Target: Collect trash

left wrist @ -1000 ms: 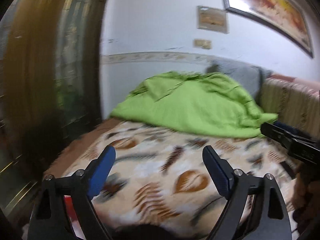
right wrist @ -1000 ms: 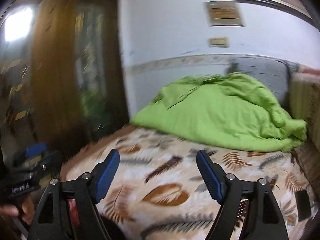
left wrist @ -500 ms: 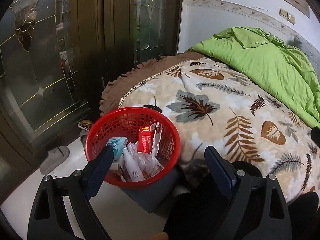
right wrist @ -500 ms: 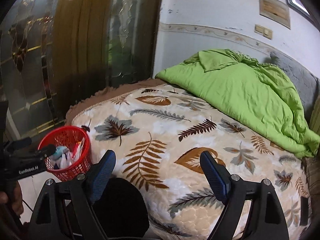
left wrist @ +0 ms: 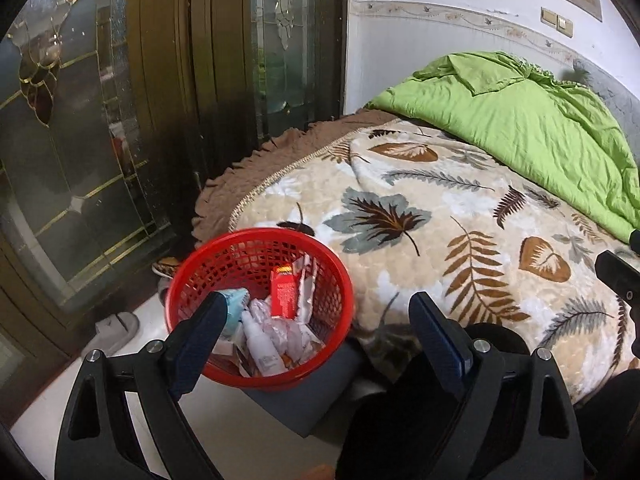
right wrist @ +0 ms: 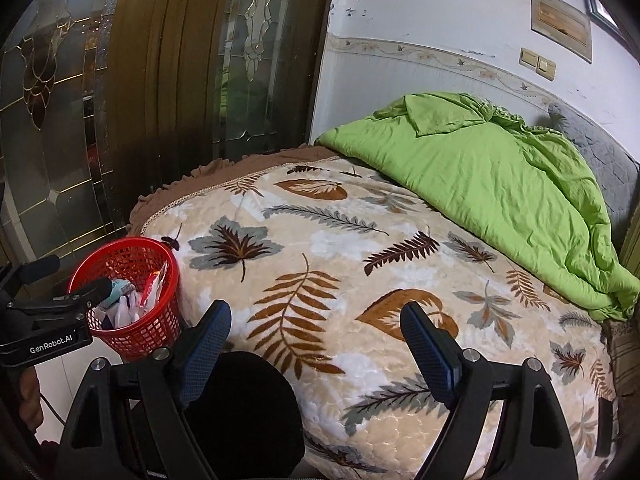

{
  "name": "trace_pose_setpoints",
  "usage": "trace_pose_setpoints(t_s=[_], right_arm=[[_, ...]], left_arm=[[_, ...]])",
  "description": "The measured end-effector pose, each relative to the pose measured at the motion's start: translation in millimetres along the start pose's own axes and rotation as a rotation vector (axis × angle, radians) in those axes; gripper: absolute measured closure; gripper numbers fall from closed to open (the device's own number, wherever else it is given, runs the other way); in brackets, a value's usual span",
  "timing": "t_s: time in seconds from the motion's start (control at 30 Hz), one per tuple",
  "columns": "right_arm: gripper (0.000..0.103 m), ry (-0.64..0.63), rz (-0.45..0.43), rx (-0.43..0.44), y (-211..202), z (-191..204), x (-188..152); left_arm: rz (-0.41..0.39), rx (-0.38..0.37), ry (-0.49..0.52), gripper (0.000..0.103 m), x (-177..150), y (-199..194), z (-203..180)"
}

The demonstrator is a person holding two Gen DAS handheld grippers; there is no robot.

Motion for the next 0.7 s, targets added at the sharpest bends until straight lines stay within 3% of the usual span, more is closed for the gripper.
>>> trace_pose_setpoints(t_s=[0.53, 0.7], right_arm=[[0.014, -0.005, -0.003, 0.001, -0.8, 1.8, -0.1], [0.014, -0.005, -0.003, 0.004, -1.7, 2.4, -0.8]], left_arm=[[-0.052, 0.017, 0.047, 0.012, 7.5, -10.0, -6.1], [-0.033, 0.02, 0.042, 0.01, 5.6, -6.6, -5.1]])
Point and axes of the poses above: each gripper's, at about its wrist camera, not at the fingertips, and y roughly the way its jaws point, z to its left, x to its top, the point moved 8 cm from there along y, roughly the way its jaws point, and after that the axes turned 11 degrees about y, right-handed, at the moved point
